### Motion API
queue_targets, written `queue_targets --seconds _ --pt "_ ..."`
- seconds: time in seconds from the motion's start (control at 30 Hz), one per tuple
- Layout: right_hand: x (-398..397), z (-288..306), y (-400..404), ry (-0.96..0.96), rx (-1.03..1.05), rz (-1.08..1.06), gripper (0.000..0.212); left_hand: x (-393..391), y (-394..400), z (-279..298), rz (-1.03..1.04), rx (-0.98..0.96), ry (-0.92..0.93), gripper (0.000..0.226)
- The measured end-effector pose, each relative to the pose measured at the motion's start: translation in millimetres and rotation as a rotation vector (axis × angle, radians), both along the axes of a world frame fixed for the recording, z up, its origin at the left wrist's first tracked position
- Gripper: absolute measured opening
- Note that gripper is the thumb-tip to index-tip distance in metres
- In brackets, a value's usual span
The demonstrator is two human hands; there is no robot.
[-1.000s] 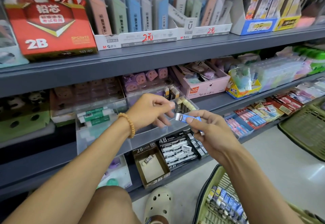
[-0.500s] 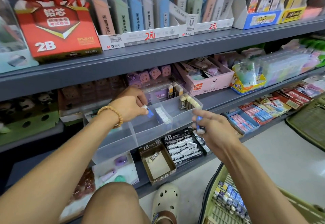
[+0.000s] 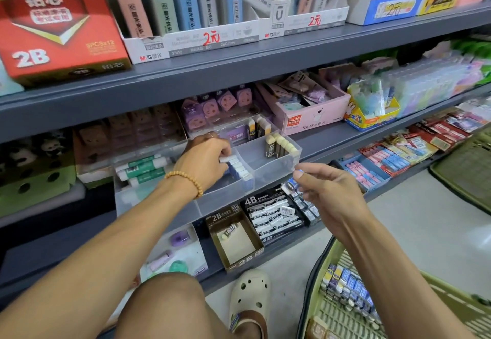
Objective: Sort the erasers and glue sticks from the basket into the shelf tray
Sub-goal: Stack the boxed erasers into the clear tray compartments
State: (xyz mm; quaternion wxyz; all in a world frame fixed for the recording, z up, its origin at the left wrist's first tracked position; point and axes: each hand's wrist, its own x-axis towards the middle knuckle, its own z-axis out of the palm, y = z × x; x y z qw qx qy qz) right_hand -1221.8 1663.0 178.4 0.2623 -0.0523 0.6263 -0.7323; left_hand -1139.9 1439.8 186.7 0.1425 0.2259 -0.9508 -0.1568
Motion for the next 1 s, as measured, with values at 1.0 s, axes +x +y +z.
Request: queue_targets --seconds 1.0 --pt "31.1 -12.3 65.8 0.076 -0.033 -0.051 0.005 20.2 123.0 10.1 -0.171 0.921 0.198 0.019"
